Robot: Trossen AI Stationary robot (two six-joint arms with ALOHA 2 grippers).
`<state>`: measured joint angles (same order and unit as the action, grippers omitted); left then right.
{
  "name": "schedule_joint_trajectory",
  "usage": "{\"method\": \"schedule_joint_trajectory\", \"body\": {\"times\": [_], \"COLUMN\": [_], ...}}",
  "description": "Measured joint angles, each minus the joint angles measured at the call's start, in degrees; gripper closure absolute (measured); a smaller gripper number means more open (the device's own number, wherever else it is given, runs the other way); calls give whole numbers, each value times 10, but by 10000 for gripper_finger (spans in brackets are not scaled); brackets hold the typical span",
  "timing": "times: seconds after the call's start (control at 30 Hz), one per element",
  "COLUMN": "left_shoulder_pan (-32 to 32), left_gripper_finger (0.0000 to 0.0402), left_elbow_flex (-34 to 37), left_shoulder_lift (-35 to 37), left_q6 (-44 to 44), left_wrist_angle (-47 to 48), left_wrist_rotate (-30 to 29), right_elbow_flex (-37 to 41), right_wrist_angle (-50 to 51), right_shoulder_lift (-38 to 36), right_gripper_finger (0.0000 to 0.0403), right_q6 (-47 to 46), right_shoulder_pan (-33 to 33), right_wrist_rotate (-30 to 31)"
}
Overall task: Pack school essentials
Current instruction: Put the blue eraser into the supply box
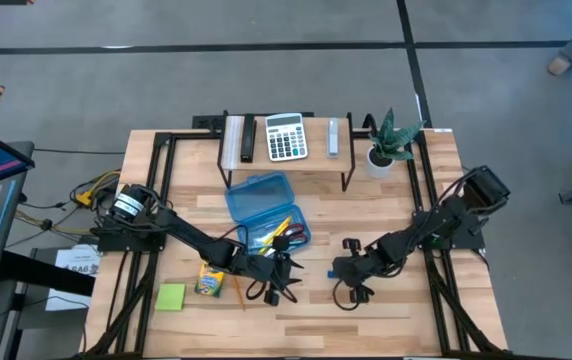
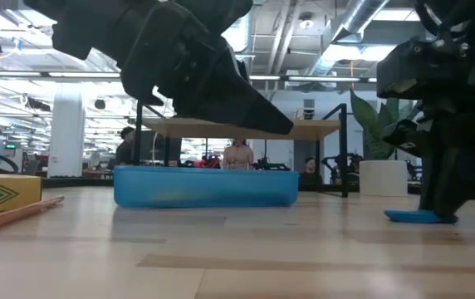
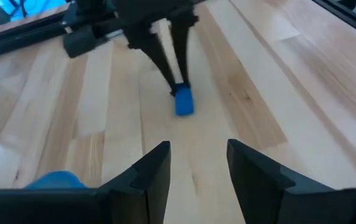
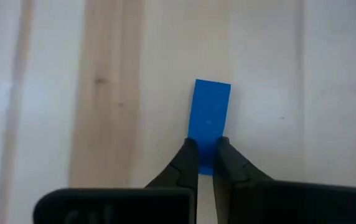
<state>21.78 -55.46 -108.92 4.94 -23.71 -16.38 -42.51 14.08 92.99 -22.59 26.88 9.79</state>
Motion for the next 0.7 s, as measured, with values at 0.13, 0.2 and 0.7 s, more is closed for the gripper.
{"method": "schedule_joint_trajectory", "body": {"times": [0.13, 0.2, 0.7], "left_shoulder_pan": [0, 0, 1], "left_gripper_finger": [255, 255, 255], "left_elbow_flex": [0, 0, 0], "left_shoulder_lift": [0, 0, 0], "left_q6": [9, 11, 54], "left_wrist_angle": [-6, -2, -16], "left_wrist_rotate": [2, 2, -9], "right_elbow_flex": [1, 0, -1], "right_wrist_angle": [3, 0, -17], "right_shoulder_lift": [-21, -26, -26], "right_gripper_finger": [385, 391, 382], "right_q6": [3, 4, 32], "right_shoulder_pan": [-10, -17, -42], "right_wrist_rotate": [19, 15, -7]}}
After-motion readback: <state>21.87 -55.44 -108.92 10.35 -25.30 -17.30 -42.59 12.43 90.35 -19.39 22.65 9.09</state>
